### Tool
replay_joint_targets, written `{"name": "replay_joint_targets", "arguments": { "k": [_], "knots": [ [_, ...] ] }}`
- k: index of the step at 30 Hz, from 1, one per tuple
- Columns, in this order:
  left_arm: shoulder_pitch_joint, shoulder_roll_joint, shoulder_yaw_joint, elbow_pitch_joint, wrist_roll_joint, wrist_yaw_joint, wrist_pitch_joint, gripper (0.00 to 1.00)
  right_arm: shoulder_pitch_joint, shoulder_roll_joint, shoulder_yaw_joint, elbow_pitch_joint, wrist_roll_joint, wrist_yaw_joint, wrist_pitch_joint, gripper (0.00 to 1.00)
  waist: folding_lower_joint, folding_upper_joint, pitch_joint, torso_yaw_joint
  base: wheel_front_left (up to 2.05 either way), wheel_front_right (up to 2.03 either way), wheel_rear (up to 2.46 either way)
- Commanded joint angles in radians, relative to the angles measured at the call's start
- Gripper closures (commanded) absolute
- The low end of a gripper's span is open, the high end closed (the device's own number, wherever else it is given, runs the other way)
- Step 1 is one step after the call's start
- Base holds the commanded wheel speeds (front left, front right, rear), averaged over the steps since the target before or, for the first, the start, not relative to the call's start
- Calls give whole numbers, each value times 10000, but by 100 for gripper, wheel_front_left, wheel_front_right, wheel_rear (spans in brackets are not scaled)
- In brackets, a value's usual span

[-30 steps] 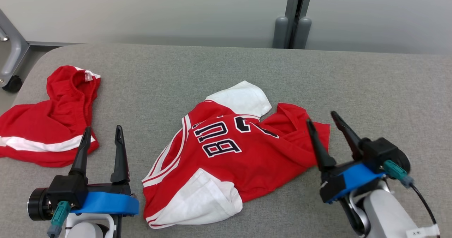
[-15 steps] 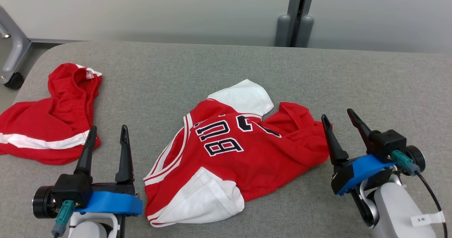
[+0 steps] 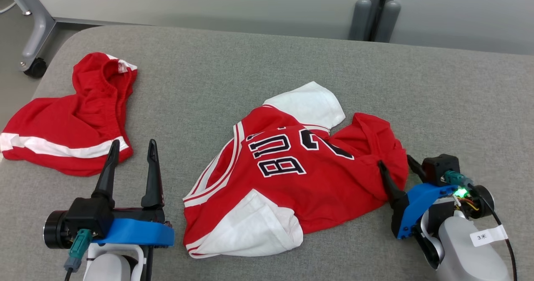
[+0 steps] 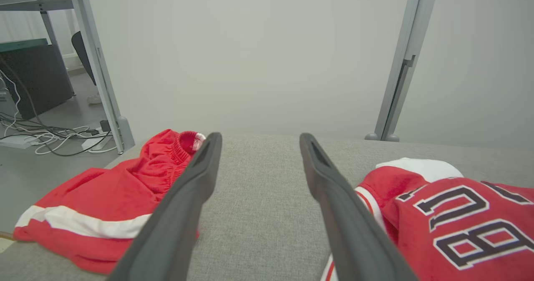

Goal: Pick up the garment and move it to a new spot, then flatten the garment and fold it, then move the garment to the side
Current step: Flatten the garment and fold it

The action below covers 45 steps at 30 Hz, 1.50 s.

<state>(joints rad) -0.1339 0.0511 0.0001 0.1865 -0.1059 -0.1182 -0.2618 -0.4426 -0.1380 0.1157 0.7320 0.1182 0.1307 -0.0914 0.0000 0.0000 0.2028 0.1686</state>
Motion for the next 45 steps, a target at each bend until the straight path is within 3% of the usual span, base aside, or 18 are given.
{"name": "replay_joint_targets", "arguments": {
  "k": [1,2,8,14,24,25,26,27,31,37,45],
  "knots": [
    [-162,-12,4,-1,-68,71,-48,0,-160,-25,142,172,194,1,-52,53,0,0,38,34,0,0,0],
    [-154,-12,14,-3,-72,75,-48,0,-238,-37,219,265,266,1,-132,100,0,0,46,24,0,0,0],
    [5,-11,116,44,-29,122,-48,0,-292,-124,436,284,765,1,-842,100,0,0,-128,-299,0,0,0],
    [78,-12,263,-2,14,95,-48,0,877,-332,181,-891,1337,-1,-1083,100,0,0,-355,-674,0,0,0],
    [195,-11,415,-109,95,52,-48,0,4081,-1,-1180,-4465,1465,1,839,100,0,0,-349,-1088,0,0,0],
    [194,-11,411,-110,90,50,-48,0,4268,55,-1330,-4857,1477,-1,1023,93,0,0,-351,-1120,0,0,0],
    [194,-11,411,-106,86,47,-48,0,4453,90,-1481,-5160,1409,-1,1200,63,0,0,-354,-1146,0,0,0],
    [191,-11,394,-98,82,44,-48,0,4636,142,-1560,-5390,1324,-1,1374,0,0,0,-359,-1165,0,0,0],
    [200,-10,345,-65,88,40,-48,0,4780,276,-1811,-6346,1163,1,1651,0,0,0,-437,-1200,0,0,0],
    [185,-10,313,-45,103,30,-48,0,3815,-118,-1784,-7202,652,1,1854,0,0,0,-506,-1144,0,0,0],
    [93,-11,166,-23,59,28,-48,0,2107,-800,-1136,-6425,514,1,2762,0,0,0,-468,-825,0,0,0]
  ]
}}
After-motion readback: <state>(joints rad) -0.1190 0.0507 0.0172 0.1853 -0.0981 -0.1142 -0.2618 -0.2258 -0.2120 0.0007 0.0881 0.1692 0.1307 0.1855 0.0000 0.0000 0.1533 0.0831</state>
